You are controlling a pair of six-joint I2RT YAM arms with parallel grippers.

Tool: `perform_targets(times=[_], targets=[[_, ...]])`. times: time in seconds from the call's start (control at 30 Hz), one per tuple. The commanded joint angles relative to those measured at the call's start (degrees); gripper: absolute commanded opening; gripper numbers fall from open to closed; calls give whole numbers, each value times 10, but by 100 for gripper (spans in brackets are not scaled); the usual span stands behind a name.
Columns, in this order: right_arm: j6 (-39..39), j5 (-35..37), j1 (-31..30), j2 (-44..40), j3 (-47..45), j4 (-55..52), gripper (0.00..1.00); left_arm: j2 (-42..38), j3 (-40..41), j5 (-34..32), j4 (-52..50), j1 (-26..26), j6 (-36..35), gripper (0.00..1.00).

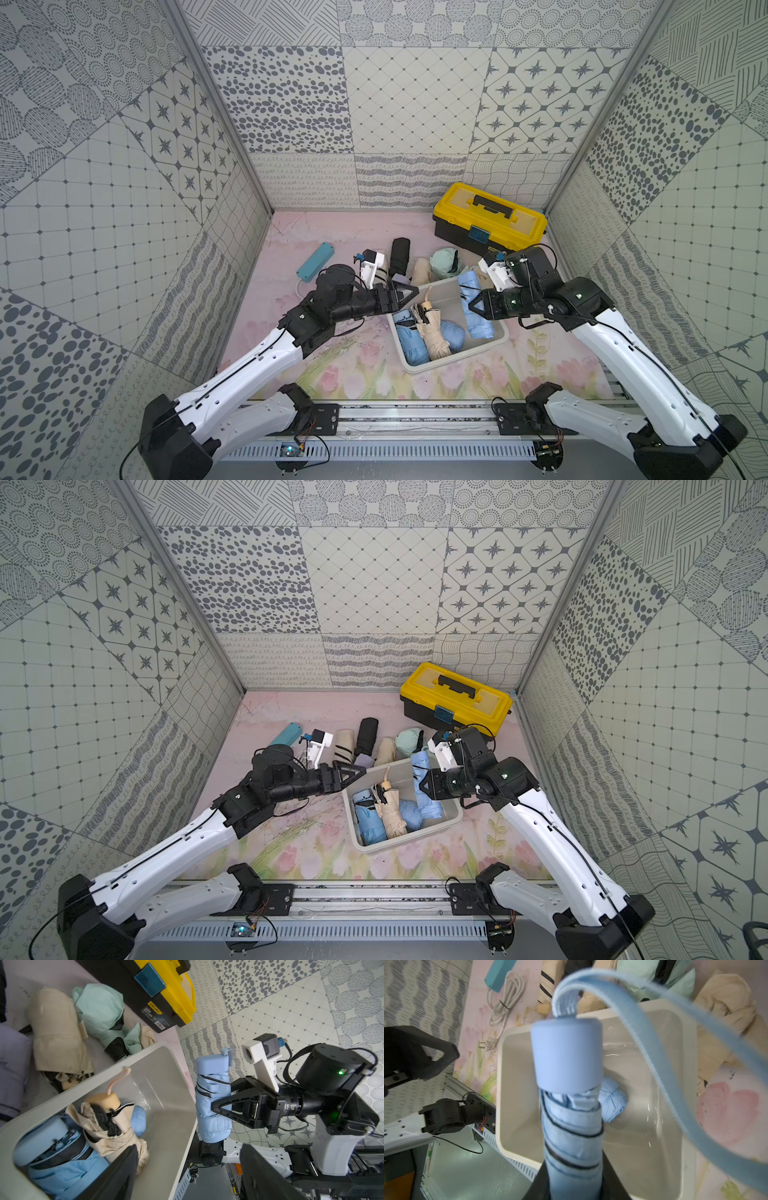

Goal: Put the umbrella into the storage box
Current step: Place the umbrella in the storage box.

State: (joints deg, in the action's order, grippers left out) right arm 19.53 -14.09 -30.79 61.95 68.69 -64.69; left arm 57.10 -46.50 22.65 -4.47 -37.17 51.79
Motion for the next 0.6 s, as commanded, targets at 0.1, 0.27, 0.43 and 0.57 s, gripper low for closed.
perform_targets(times=[0.1,0.27,0.43,0.57], targets=[[-47,49,-63,70,6,65,23,10,3,-107,-188,-25,46,80],[-52,47,-76,117,-20,102,23,23,6,-120,-197,-34,62,75],[-39,47,-77,125,-60,127,24,34,16,-127,-202,-36,74,68],[-28,44,-78,128,-94,157,24,47,20,-124,-197,-39,71,64]])
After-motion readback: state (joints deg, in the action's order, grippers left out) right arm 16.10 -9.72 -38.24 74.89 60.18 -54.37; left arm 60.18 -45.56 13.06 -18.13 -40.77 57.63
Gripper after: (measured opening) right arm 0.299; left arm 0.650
